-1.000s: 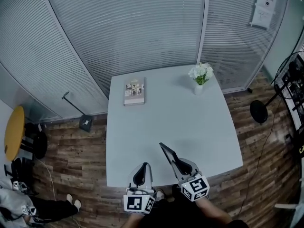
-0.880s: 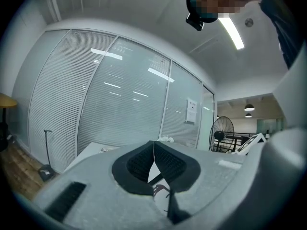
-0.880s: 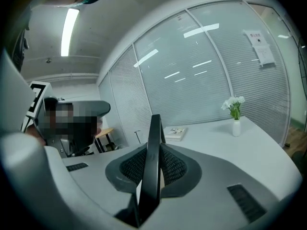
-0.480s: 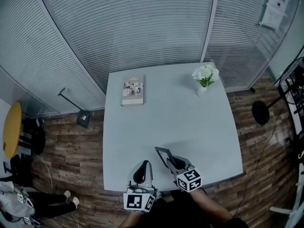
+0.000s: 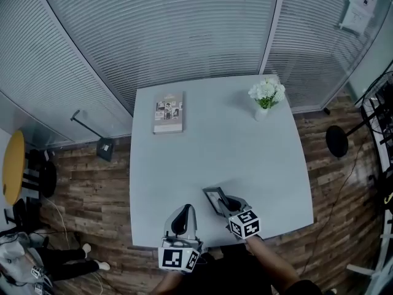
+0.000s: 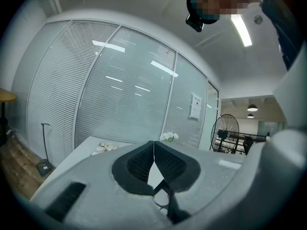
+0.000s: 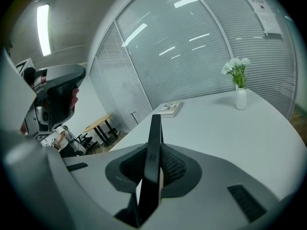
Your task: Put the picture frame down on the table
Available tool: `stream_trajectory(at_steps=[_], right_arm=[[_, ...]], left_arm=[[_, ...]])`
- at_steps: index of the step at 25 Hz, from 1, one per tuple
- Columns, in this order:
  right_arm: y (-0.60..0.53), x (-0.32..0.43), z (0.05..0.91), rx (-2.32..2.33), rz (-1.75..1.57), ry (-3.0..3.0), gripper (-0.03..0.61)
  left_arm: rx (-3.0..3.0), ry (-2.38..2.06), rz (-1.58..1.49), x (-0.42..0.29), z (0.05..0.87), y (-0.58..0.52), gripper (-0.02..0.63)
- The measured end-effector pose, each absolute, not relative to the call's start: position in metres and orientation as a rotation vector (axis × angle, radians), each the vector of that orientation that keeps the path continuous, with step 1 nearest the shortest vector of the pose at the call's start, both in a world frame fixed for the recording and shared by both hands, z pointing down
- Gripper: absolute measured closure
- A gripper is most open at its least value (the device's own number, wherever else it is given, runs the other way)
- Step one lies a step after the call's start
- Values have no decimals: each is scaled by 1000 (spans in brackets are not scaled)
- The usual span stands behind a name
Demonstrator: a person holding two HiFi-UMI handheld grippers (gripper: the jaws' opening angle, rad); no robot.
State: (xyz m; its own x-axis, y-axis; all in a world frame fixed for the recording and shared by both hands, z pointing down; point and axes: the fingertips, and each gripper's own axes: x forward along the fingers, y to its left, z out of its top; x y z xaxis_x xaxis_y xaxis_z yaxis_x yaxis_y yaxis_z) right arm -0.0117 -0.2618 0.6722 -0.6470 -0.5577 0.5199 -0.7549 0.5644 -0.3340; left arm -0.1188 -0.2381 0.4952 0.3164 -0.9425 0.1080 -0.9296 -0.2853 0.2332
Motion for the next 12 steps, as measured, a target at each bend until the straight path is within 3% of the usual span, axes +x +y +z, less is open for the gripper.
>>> stream_trajectory(at_steps=[12], right_arm=[[-293, 34, 699, 1146, 614, -2291, 511]], left_arm=[[2341, -1677, -54, -107, 498, -241, 595]])
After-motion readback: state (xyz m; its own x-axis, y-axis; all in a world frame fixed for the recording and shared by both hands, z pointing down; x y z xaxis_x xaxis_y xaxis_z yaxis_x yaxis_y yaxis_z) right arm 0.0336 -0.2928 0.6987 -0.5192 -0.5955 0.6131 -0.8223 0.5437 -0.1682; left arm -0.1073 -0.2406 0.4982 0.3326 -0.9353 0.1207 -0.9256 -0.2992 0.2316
